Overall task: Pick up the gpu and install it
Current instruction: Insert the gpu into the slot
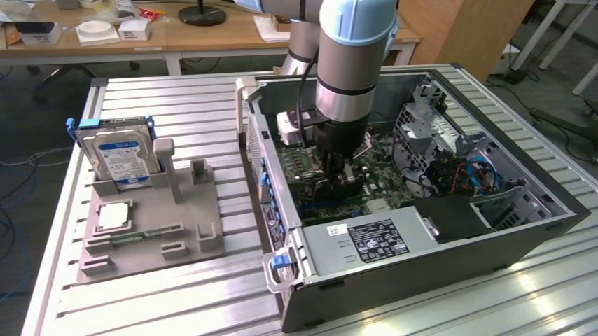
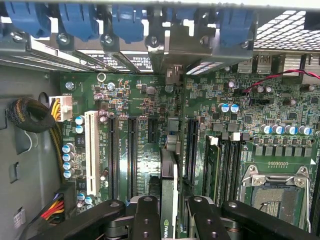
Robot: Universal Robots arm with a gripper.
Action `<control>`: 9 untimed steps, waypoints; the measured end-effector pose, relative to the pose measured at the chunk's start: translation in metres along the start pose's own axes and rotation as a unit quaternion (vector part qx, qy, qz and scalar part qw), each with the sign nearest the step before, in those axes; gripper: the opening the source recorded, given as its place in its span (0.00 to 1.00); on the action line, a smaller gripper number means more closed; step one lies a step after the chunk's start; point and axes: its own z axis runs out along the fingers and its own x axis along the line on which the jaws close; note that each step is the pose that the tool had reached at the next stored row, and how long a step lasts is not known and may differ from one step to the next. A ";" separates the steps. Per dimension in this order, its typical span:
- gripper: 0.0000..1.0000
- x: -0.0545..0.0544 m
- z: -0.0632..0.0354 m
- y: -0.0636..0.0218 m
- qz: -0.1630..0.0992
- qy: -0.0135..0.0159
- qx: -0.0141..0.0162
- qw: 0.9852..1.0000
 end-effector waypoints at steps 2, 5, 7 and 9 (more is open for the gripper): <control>0.26 0.000 0.0001 -0.0007 0.000 0.000 0.000 1.000; 0.26 0.000 -0.0002 -0.0035 0.000 0.000 0.000 1.000; 0.26 0.000 -0.0010 -0.0056 0.000 0.000 0.000 1.000; 0.26 0.000 -0.0009 -0.0056 0.000 0.000 0.000 1.000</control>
